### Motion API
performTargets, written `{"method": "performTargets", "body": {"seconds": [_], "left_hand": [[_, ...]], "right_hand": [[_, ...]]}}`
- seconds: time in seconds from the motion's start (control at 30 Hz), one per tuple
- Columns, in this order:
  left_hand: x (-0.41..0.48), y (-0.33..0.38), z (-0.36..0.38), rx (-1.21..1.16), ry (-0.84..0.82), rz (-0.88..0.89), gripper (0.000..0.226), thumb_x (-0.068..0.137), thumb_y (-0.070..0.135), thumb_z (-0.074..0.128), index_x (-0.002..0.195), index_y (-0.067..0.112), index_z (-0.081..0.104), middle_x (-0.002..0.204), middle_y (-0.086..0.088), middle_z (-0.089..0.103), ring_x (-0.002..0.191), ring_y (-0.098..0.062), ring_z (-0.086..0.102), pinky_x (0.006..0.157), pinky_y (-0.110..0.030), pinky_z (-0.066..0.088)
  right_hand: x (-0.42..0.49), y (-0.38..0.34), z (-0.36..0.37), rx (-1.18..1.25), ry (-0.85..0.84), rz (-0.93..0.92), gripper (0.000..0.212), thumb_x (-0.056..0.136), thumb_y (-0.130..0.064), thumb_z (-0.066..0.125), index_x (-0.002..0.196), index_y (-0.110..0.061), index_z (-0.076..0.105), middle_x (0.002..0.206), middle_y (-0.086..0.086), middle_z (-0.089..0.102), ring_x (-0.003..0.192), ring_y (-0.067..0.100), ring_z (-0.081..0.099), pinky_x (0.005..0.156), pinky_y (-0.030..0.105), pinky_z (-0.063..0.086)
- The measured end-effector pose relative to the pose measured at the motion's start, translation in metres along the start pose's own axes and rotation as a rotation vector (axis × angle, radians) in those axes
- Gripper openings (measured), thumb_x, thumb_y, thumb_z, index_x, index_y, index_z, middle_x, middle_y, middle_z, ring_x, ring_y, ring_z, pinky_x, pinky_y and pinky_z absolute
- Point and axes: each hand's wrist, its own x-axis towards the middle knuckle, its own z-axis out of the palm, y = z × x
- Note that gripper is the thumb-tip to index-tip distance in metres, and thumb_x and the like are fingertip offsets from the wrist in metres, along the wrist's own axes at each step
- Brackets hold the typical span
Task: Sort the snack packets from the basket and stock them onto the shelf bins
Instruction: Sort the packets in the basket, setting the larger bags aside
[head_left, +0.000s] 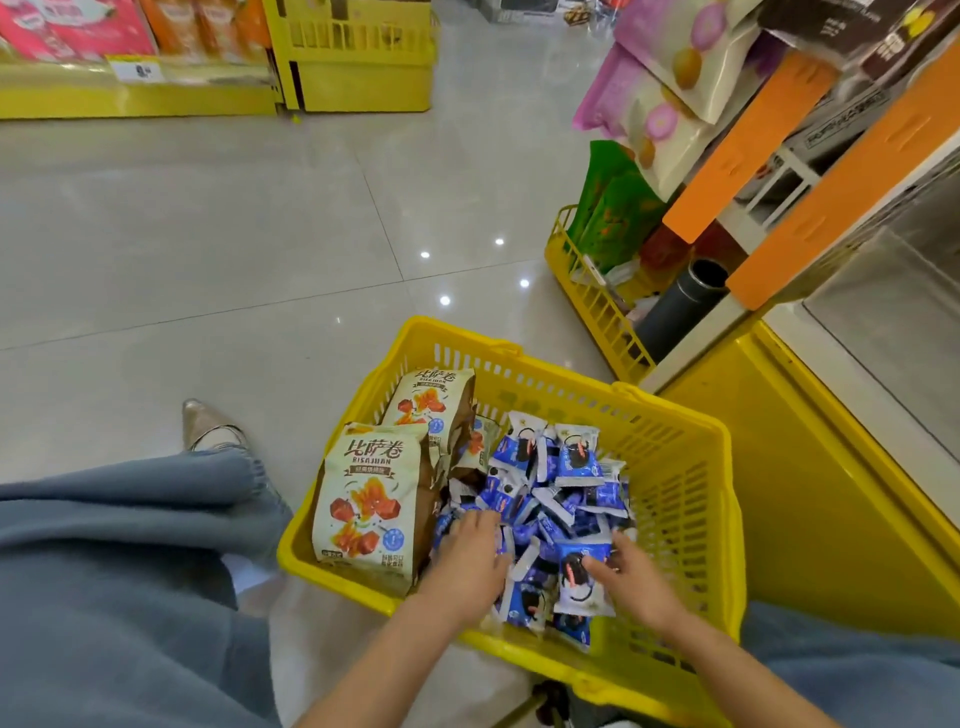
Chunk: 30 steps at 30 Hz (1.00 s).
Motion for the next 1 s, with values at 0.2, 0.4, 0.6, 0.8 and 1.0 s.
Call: {"method": "performTargets", "body": {"seconds": [0.2,0.4,0.6,0.8,1.0], "left_hand": [[0.045,-0.008,0.010,0.086,0.051,-0.142,0.041,0.097,0.022,0.044,0.136,0.012,0.032,0.140,-0.007,0.035,0.130,-0.022,0.033,0.107,-0.032,0.032],[0.095,0.008,0.000,-0.092,0.272,-0.015,0.061,0.094,0.024,0.052,0.145,0.015,0.020,0.146,-0.003,0.029,0.136,-0.019,0.025,0.112,-0.033,0.025],[0.149,0.014,0.004,-0.386,0.086,-0.201,0.073,0.085,0.031,0.067,0.143,0.011,0.028,0.147,-0.008,0.035,0.134,-0.024,0.034,0.105,-0.034,0.032],[0.159,0.020,0.012,-0.390,-0.091,-0.196,0.048,0.089,0.038,0.060,0.129,0.015,0.048,0.133,-0.004,0.054,0.107,-0.015,0.053,0.087,-0.030,0.044],[0.135,0.041,0.017,-0.469,-0.100,-0.143,0.068,0.095,0.036,0.049,0.148,0.011,0.015,0.154,-0.007,0.024,0.139,-0.024,0.028,0.109,-0.044,0.032]], "right_hand": [[0.032,0.041,0.010,-0.106,-0.053,0.017,0.032,0.097,-0.012,0.043,0.128,-0.009,0.039,0.123,0.008,0.054,0.075,0.002,0.050,0.060,0.014,0.045],[0.073,0.006,-0.028,-0.002,0.385,-0.124,0.060,0.090,-0.029,0.056,0.139,-0.004,0.032,0.139,0.011,0.043,0.128,0.024,0.043,0.106,0.033,0.035],[0.120,-0.011,-0.035,0.153,0.159,-0.060,0.085,0.083,-0.041,0.065,0.148,-0.010,0.019,0.154,0.008,0.024,0.141,0.027,0.024,0.114,0.043,0.026],[0.131,-0.016,-0.025,0.138,0.076,-0.094,0.049,0.082,-0.034,0.070,0.124,-0.013,0.057,0.126,0.003,0.061,0.115,0.022,0.056,0.090,0.026,0.043],[0.105,-0.014,-0.031,0.111,0.049,-0.181,0.053,0.090,-0.029,0.061,0.135,-0.008,0.043,0.136,0.007,0.051,0.123,0.021,0.049,0.099,0.027,0.038]]}}
